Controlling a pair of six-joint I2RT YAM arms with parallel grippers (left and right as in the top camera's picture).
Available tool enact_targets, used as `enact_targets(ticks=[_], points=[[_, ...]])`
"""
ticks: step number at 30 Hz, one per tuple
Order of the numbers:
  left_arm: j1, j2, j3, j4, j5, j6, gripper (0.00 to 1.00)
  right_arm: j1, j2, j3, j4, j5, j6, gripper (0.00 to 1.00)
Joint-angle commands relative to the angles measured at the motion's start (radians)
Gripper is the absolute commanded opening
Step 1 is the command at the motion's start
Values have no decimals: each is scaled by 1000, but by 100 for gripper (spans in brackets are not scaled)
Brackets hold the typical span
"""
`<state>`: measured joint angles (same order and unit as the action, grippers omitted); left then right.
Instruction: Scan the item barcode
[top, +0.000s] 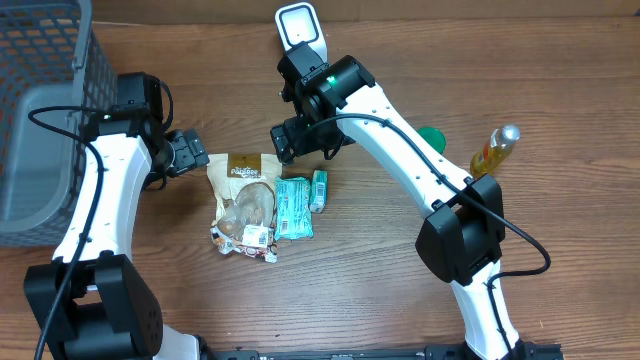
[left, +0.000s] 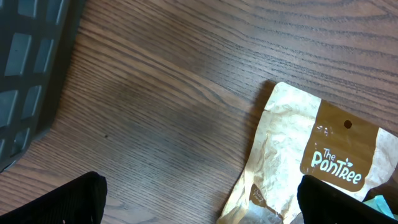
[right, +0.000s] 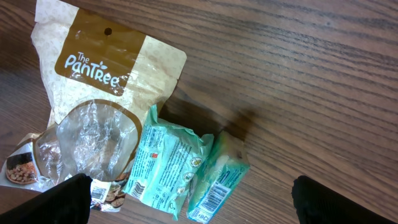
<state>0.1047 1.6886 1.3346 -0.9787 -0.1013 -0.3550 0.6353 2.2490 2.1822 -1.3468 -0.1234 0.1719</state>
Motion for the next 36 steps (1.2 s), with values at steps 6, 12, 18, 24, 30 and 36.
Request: enact_targets(ticks=[6,12,18,24,30,36], points=[[0,-23,5,0,1,22,100,-3,-19,-5,4,2,4,100],[0,-23,5,0,1,22,100,-3,-19,-5,4,2,4,100],[0,-23,5,0,1,22,100,-3,-19,-5,3,-2,4,100],[0,-23,5,0,1,22,100,-5,-19,-5,18,0,3,100],[0,-23,5,0,1,22,100,-31,-19,-6,19,2,4,100],[0,-23,5,0,1,22,100,-91,-19,-6,36,-18,16,100]])
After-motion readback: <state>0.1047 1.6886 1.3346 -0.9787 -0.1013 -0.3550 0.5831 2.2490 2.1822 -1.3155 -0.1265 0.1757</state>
